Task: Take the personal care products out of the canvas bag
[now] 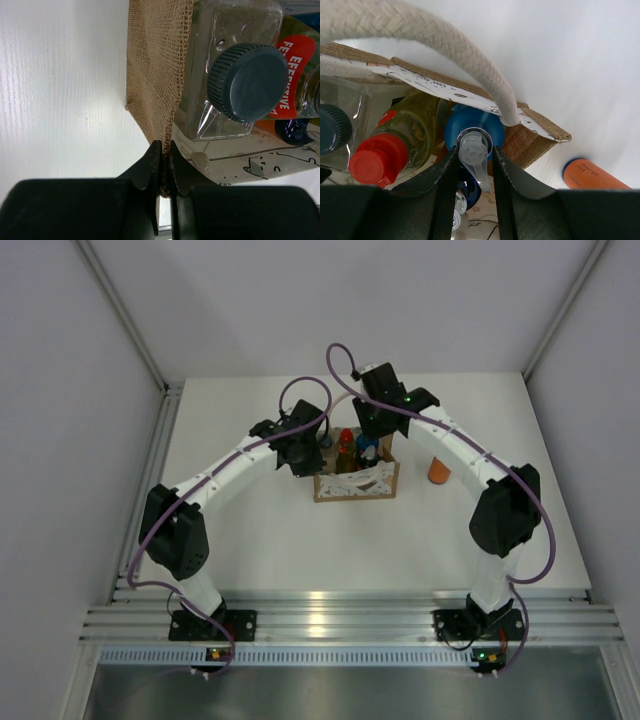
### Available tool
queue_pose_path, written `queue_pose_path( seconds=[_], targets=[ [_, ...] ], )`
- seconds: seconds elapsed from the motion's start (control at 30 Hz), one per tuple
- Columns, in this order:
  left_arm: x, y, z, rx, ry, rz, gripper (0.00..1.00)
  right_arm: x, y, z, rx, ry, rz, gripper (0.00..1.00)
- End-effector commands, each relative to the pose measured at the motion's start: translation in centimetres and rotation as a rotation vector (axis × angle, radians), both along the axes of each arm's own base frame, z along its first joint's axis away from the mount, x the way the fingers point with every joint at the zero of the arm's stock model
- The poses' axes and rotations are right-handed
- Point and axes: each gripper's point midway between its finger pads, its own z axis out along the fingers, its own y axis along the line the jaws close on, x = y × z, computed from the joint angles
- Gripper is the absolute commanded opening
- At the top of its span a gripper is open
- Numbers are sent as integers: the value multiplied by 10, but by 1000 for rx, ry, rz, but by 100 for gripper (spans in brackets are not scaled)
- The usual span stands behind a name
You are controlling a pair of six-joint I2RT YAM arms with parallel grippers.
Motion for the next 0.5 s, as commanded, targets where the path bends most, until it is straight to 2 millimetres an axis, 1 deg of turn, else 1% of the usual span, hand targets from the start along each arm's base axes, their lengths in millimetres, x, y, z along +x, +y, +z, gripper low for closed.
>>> queue_pose_path(
  seconds=[0.0, 0.07, 0.33, 0.47],
  targets=[
    [-12, 3, 3, 1, 17, -20, 0, 11, 0, 26, 37, -62, -7, 31],
    [-13, 2, 3, 1, 17, -22, 0, 12, 1, 29, 39, -69, -5, 30],
    [-11, 3, 3, 3, 14, -23, 0, 13, 3, 21, 30, -53, 6, 23],
    [-11, 2, 3, 3, 14, -23, 0, 13, 3, 21, 32, -52, 7, 21]
  ],
)
